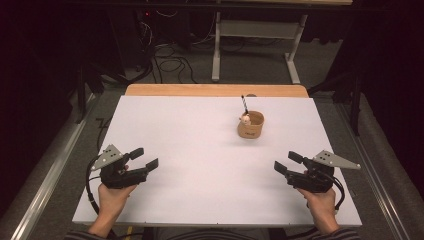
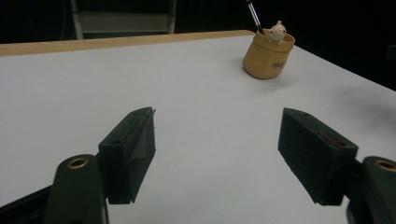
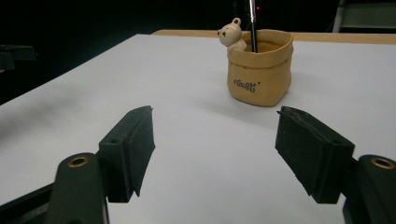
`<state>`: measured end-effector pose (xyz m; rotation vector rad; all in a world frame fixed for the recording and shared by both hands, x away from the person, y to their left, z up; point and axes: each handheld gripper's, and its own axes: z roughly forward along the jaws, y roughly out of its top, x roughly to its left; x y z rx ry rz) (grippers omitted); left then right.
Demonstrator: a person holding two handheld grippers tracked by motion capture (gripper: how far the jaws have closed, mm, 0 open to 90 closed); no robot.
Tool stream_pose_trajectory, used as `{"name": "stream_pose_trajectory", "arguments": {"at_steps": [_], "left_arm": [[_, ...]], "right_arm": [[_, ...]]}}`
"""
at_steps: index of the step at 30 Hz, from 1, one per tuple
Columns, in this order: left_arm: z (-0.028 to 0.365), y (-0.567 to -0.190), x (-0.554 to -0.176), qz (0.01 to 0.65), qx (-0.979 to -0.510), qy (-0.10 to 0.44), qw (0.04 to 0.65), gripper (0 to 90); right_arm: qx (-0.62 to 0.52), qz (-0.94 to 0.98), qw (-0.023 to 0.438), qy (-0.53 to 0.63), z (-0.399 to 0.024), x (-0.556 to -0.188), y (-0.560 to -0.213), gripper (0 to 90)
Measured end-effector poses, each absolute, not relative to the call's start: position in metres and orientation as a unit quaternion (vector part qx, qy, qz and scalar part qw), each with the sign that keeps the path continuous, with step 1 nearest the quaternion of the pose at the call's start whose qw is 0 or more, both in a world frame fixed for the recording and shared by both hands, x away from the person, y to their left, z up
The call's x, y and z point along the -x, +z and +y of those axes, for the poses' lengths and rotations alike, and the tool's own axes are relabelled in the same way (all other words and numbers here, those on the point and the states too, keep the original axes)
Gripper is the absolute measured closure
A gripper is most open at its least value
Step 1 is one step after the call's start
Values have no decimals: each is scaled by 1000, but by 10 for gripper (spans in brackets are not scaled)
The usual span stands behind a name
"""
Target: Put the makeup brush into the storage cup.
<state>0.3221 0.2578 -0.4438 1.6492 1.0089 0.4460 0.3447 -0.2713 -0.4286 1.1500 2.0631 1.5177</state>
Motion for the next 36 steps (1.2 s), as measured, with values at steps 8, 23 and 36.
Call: {"name": "stream_pose_trajectory", "arguments": {"at_steps": [8, 23, 36], "left_arm": [[258, -444, -322, 425, -696, 189, 547, 278], [258, -444, -322, 424, -696, 188, 548, 276], [258, -445, -323, 425, -698, 186, 545, 274]], "right_arm": [[-406, 726, 167, 529, -271, -346, -434, 297], [-414, 723, 172, 525, -276, -347, -444, 296], [-429, 716, 169, 525, -281, -348, -450, 297]]}}
